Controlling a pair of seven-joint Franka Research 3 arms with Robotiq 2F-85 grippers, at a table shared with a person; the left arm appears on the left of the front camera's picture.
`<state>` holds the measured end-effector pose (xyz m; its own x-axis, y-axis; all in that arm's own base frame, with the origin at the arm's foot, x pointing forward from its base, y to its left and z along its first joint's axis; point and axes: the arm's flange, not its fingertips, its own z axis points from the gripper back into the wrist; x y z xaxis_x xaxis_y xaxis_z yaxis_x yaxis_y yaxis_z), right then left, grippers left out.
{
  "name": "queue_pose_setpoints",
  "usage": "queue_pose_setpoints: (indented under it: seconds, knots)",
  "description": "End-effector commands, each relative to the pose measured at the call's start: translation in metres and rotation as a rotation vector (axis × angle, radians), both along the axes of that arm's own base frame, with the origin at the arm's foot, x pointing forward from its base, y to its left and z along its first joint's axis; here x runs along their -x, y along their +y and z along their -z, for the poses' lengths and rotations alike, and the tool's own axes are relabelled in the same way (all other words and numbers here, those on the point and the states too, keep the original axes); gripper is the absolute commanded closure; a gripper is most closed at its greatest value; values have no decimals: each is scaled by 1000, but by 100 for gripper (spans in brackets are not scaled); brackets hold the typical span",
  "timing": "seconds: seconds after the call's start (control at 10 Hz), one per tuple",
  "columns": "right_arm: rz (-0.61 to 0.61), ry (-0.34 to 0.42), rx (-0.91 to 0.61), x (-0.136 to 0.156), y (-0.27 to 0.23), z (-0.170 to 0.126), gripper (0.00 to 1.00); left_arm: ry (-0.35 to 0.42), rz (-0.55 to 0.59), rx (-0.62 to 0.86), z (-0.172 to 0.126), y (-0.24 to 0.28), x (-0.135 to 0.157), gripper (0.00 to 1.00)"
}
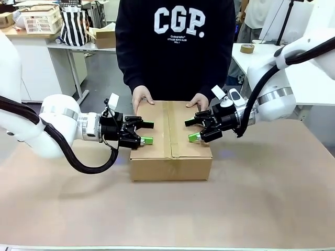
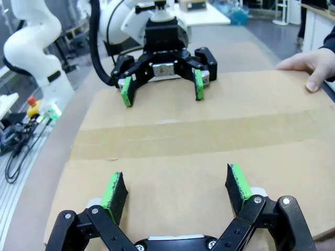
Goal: Pack the gift set into the box.
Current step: Press and hold the closed box until the human finishes sealing it.
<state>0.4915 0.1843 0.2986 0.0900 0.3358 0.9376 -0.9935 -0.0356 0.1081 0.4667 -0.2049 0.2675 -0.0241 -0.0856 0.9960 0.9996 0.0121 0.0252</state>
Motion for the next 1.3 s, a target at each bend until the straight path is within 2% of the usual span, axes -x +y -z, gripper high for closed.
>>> queue_pose_setpoints:
  seconds: [0.0, 0.1, 0.5, 0.6, 1.2]
  knots:
    - [14, -68, 33, 3, -1, 14, 0, 13, -22, -110, 7, 1, 0, 0]
    - [8, -94, 48, 4, 3, 17, 0, 17, -23, -133, 7, 1, 0, 0]
    - [3, -63, 63, 1, 4, 24, 0, 68, -31, -242, 6, 3, 3, 0]
    - [-7, -45, 15, 0, 2, 2, 0, 9, -28, -107, -10, -3, -1, 0]
    - [-7, -45, 15, 0, 2, 2, 0, 9, -28, -107, -10, -3, -1, 0]
